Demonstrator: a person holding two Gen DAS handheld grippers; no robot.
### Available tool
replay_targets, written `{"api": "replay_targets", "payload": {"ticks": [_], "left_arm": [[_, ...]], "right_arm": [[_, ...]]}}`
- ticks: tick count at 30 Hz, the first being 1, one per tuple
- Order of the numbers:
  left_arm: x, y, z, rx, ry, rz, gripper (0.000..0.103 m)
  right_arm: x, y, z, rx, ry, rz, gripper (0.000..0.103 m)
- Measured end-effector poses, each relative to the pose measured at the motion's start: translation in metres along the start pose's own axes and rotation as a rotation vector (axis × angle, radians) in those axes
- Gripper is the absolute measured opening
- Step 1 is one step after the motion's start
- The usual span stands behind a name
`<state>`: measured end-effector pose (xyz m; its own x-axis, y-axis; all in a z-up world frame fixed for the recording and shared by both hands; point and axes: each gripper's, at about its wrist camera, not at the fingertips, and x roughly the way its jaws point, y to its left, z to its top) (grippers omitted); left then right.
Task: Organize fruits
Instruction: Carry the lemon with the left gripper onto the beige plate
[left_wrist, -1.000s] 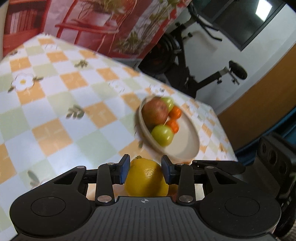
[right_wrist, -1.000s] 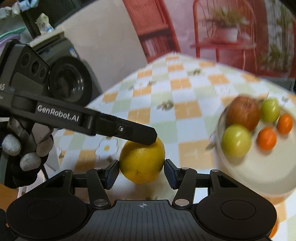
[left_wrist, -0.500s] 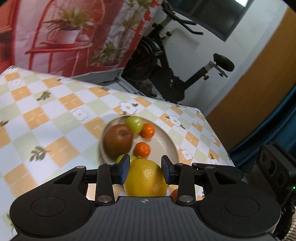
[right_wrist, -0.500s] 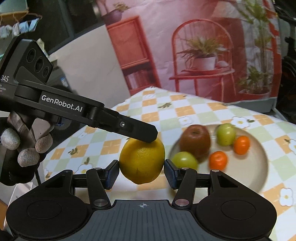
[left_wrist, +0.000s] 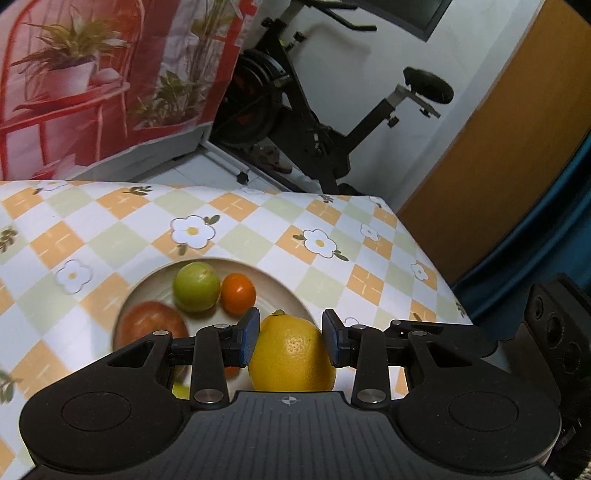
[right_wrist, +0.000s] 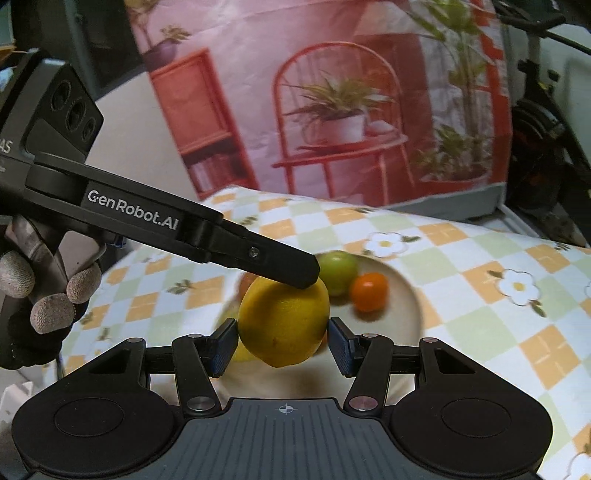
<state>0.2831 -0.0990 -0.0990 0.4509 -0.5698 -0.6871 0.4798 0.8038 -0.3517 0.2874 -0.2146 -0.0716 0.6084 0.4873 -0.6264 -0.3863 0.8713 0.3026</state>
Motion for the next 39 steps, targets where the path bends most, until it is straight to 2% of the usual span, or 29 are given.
{"api": "replay_targets", "payload": {"ticks": [9,12,25,39], "left_arm": [[0.041,0.014,0.009,-0.049,0.066,0.033,0.039],[0.046,0.018,0.011,-0.061,0.059,0.036,0.039],[0.045,0.028,0.019,-0.099,0.02,0.072,0.04],[0.04,0.026,0.015,-0.084,0.012,0.095,0.039]], "right_arm": [[0.036,-0.019,-0.001,-0.017,0.081,-0.057,0.049],[0.041,-0.023,-0.002,-0.013,0.081,-0.058,0.049],[0.06,-0.021,0.01,-0.077,0.058,-0.086,0.05],[0.059,-0.027,0.001,-0.113,0.095,-0.15,0.05]]}}
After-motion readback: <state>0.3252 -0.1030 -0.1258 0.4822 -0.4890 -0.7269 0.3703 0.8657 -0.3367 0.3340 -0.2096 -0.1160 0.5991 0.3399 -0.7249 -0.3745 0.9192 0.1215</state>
